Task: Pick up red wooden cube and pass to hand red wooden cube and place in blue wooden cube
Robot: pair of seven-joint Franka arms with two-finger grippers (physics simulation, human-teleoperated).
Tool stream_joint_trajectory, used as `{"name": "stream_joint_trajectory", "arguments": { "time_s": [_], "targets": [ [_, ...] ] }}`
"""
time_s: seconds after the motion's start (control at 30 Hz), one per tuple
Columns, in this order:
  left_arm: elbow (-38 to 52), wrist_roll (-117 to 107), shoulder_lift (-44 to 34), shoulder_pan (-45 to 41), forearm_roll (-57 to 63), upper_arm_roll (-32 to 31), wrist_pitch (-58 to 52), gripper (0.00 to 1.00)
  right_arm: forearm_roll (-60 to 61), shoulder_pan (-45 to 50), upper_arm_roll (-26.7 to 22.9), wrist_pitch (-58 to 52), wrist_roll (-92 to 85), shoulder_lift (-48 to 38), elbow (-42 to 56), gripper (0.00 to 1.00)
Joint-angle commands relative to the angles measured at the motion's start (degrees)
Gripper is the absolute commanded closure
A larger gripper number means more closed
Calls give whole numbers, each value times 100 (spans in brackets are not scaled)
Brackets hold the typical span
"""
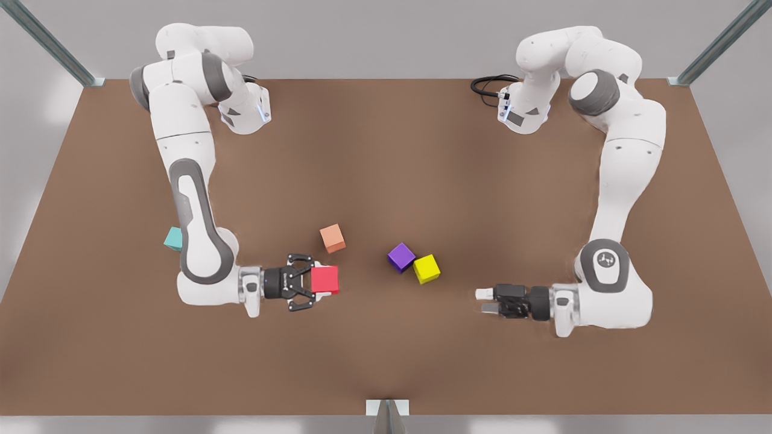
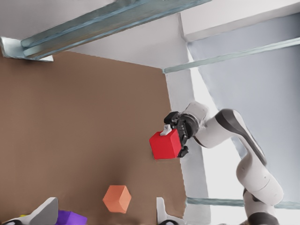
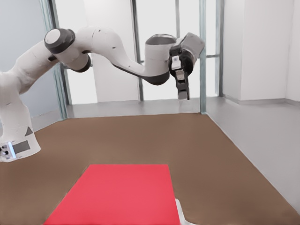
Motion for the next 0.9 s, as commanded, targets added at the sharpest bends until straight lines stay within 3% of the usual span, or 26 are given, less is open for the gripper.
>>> {"name": "stream_joint_trajectory", "arguments": {
  "time_s": [0.0, 0.03, 0.13, 0.17, 0.2, 0.27, 0.33, 0.5, 0.53, 0.7, 0.87],
  "targets": [
    [92, -1746, -738, 108, 4124, -28, -2975, 0, -1743, -364, -5, -589, -6, -20, 6, 29],
    [92, -1754, -914, -130, 5163, -28, -3169, 0, -2271, -504, -14, -642, -6, -38, 33, 29],
    [391, -2159, -1116, 195, 5147, -20, -3301, 0, -3589, -461, -585, -1090, 599, -319, 419, 29],
    [-984, -2176, -2282, -523, 4376, 1277, -2408, 0, -4230, -469, -594, -1152, 1302, -460, 516, 29],
    [-3308, -2150, -3928, -2229, 3169, 3609, -682, 0, -5057, -391, -673, -1143, 2032, -679, 455, 29],
    [-2914, -2141, -3824, -2239, 3169, 3602, -1622, 0, -6296, -109, -1007, -1161, 3736, -934, 332, 29],
    [-2923, -2150, -3657, -2248, 2932, 3602, -1631, 0, -7228, 163, -1078, -1213, 5082, -1066, 279, 29],
    [-2905, -2132, -3542, -2301, 2905, 3549, -1640, 0, -7536, 137, -1385, -686, 6971, -1198, 244, 30],
    [-2905, -2132, -3542, -2310, 2905, 3558, -1640, 0, -7641, 128, -1491, -154, 7464, -1242, 138, 29],
    [-2914, -2132, -3534, -2319, 2897, 3549, -1640, 0, -7984, 163, -1623, 1088, 8185, -2041, -1371, 29],
    [-2905, -2132, -3490, -2336, 2897, 3549, -1640, 0, -8257, 199, -1623, 1538, 8247, -2657, -2560, 29]
  ]
}}
